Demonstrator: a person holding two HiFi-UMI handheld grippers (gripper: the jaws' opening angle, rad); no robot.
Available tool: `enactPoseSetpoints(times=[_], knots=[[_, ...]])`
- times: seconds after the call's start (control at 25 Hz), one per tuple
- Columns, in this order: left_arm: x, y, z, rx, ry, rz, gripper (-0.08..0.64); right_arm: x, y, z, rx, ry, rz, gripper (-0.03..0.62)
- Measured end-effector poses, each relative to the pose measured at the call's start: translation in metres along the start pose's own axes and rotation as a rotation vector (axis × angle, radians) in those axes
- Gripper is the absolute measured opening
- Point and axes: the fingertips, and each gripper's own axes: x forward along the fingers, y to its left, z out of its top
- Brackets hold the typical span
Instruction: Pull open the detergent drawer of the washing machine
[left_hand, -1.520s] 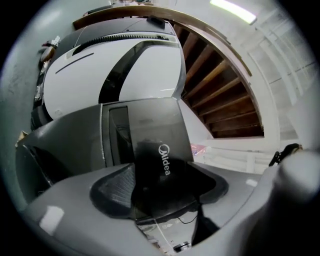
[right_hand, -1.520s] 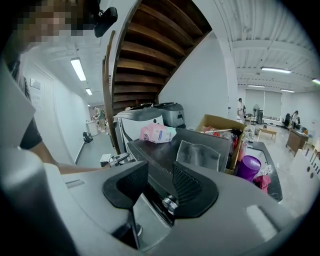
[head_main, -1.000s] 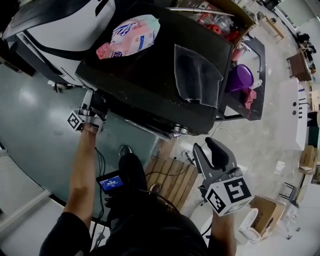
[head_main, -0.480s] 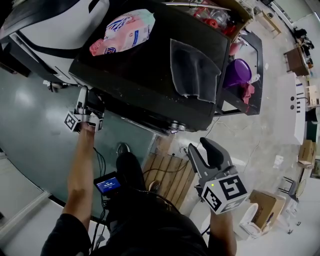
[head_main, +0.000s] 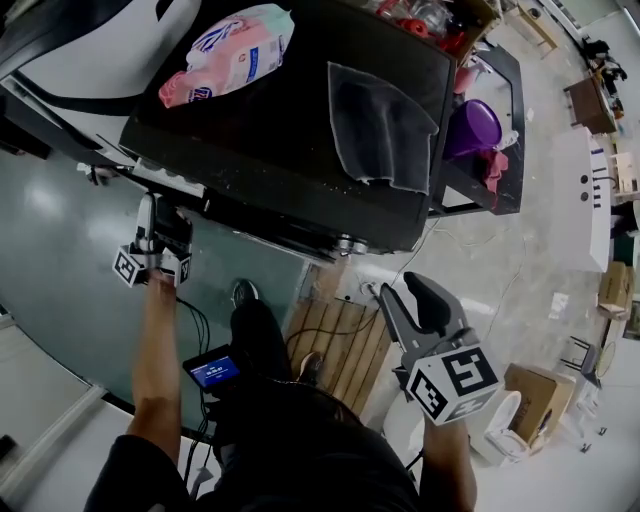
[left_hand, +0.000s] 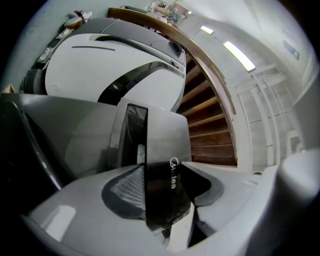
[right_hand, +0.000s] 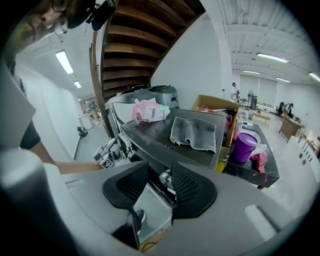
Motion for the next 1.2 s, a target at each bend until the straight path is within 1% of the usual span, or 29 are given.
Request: enactPoseSetpoints(times=[0.16,0.28,0.32,0.36,0.48,0.6,0.68,0.84,0.92,1.04,1.12,1.2], knots=[[-0.056,-0.041,-0.008,0.007,0.09,-0.022,0.265,0.002,0.004,-0.007,0.005,-0.001,0.02,0.144],[-0.083,-0.066,-0.013,0.014,0.122,-0.033,0.282,0.004,0.019,-0.002,-0.015,-0.013,0.057,0.144],[-0.089,-0.07,-0.014,0.025,0.126,-0.028,0.32,0.004,0.025,0.0,-0.023,-0.017,0.068,0.144],[-0.093,-0.07,-0.014,0.041,0.125,-0.016,0.291,0.004,0.031,0.002,-0.031,-0.021,0.079,0.144],[-0.099,-0.061,-0.011,0.075,0.088,0.013,0.265,-0.001,0.043,-0.003,-0.046,-0.03,0.109,0.143],[-0.099,-0.059,-0.01,0.086,0.049,0.011,0.265,-0.011,0.047,-0.013,-0.046,-0.037,0.123,0.144],[-0.102,-0.058,-0.011,0.089,0.042,0.036,0.353,-0.021,0.046,-0.019,-0.042,-0.045,0.125,0.144],[-0.119,-0.062,-0.016,0.116,0.047,0.11,0.354,-0.045,0.043,-0.026,-0.035,-0.071,0.13,0.144],[-0.128,-0.079,-0.018,0.137,0.043,0.11,0.354,-0.057,0.042,-0.027,-0.035,-0.085,0.133,0.144],[-0.133,-0.116,-0.024,0.19,0.067,0.073,0.354,-0.072,0.042,-0.027,-0.035,-0.112,0.139,0.144],[-0.133,-0.142,-0.034,0.233,0.115,0.049,0.354,-0.082,0.044,-0.027,-0.038,-0.127,0.147,0.144],[-0.13,-0.17,-0.049,0.291,0.188,0.023,0.354,-0.091,0.048,-0.027,-0.039,-0.142,0.158,0.143]])
